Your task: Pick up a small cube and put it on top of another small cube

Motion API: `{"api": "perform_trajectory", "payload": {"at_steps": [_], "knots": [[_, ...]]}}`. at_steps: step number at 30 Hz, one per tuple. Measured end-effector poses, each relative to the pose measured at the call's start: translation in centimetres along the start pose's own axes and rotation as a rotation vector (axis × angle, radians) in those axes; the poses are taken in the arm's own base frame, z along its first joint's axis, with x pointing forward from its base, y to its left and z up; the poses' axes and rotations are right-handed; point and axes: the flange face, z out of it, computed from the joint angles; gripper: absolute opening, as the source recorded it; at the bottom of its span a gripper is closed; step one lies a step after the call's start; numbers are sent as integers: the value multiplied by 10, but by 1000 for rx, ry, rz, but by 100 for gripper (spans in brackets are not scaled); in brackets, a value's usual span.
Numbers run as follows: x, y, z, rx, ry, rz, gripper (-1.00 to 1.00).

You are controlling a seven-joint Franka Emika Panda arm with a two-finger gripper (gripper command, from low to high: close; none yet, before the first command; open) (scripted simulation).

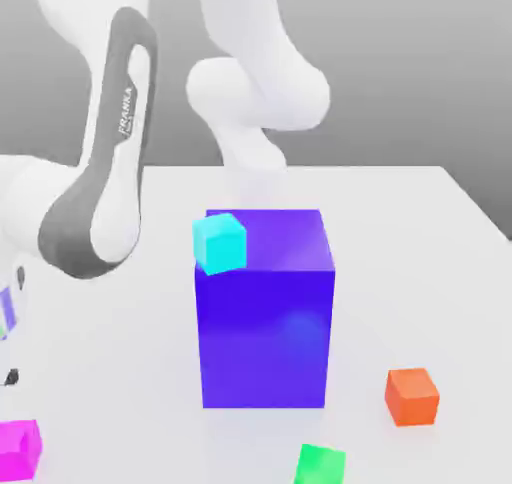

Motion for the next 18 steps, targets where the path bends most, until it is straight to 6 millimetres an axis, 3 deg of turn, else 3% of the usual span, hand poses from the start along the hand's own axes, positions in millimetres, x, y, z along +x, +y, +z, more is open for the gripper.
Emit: {"api": "perform_trajectory", "payload": {"at_steps": [1,2,8,10,13,18], "knots": [[0,1,15,-1,0,2,0],[1,1,24,-2,0,3,-100],[1,1,29,0,0,3,-100],[1,0,13,-1,0,4,-100],[-1,1,-26,-1,-1,0,-100],[-118,42,-55,-2,-13,-322,-100]]}}
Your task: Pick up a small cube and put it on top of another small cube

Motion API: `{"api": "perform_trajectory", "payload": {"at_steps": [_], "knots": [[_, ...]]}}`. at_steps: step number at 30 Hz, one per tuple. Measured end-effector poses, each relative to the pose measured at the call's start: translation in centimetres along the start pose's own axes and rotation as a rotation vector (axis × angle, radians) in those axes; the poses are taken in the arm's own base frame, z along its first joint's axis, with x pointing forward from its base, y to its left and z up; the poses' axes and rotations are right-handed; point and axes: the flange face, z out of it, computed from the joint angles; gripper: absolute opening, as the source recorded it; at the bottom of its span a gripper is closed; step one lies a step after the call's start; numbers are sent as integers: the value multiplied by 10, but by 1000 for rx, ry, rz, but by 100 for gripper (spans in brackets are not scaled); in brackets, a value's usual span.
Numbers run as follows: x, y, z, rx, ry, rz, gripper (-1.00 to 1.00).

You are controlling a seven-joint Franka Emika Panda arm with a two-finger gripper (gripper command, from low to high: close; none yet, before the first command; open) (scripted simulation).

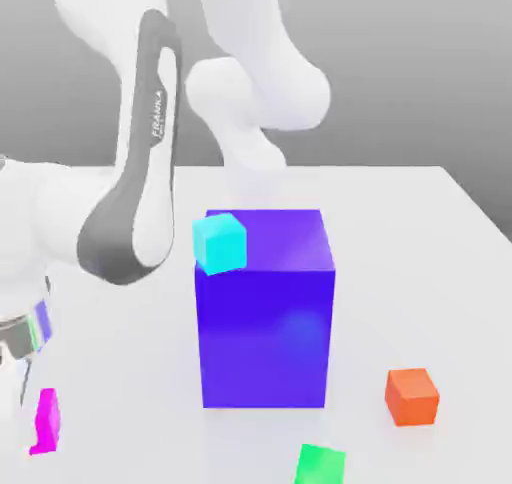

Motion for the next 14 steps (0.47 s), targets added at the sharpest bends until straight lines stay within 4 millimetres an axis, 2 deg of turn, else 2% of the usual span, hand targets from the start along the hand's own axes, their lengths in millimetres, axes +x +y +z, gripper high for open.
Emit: {"api": "perform_trajectory", "payload": {"at_steps": [3,7,9,10,11,14], "knots": [[-74,16,-10,-1,-2,-202,-100],[-167,53,-18,-3,4,-477,-100],[-208,72,3,-3,9,-601,-100],[-216,76,16,-4,11,-628,-100],[-221,79,28,-4,11,-643,100],[-221,79,28,-4,11,-643,100]]}}
